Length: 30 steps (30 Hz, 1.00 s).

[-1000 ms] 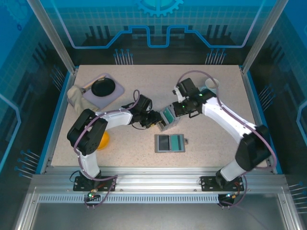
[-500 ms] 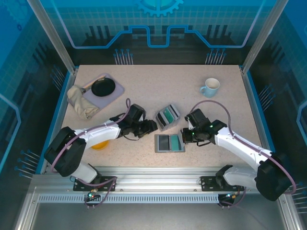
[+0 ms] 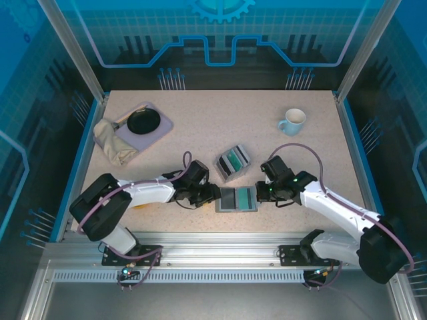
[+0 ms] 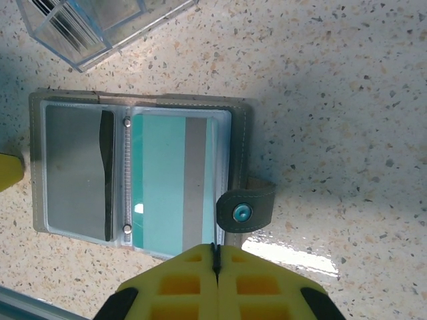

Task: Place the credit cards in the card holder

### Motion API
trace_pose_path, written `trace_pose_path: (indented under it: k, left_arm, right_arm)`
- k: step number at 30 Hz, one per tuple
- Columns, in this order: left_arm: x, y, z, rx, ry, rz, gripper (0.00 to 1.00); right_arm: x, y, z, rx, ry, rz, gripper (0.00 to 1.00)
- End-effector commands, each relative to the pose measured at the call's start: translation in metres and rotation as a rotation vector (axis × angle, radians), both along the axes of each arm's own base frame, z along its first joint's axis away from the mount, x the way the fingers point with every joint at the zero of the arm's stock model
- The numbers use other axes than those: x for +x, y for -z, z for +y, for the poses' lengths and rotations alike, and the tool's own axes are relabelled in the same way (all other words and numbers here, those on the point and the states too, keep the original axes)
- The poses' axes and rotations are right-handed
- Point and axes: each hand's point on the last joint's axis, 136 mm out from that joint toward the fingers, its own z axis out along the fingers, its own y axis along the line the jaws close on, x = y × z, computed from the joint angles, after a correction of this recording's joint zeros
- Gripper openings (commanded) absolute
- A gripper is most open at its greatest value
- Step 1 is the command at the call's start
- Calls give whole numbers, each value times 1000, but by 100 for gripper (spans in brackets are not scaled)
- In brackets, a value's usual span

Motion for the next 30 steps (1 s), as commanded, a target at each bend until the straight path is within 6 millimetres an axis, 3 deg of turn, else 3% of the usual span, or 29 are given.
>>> trace_pose_path:
  k: [1, 16, 25, 30]
  left_arm:
    - [5, 0, -5, 5, -9, -2, 47]
    - [2, 14, -8, 16, 4, 32, 40]
    - [1, 19, -7, 30, 4, 41, 37]
    - [0, 20, -8, 32, 7, 45, 36]
  right_arm:
    - [-3, 7, -2, -25, 9, 11, 0]
    - [-5, 19, 1, -29, 7, 51, 0]
    - [-1, 3, -6, -45, 21, -3, 0]
    - [-3, 9, -2, -27, 10, 22, 0]
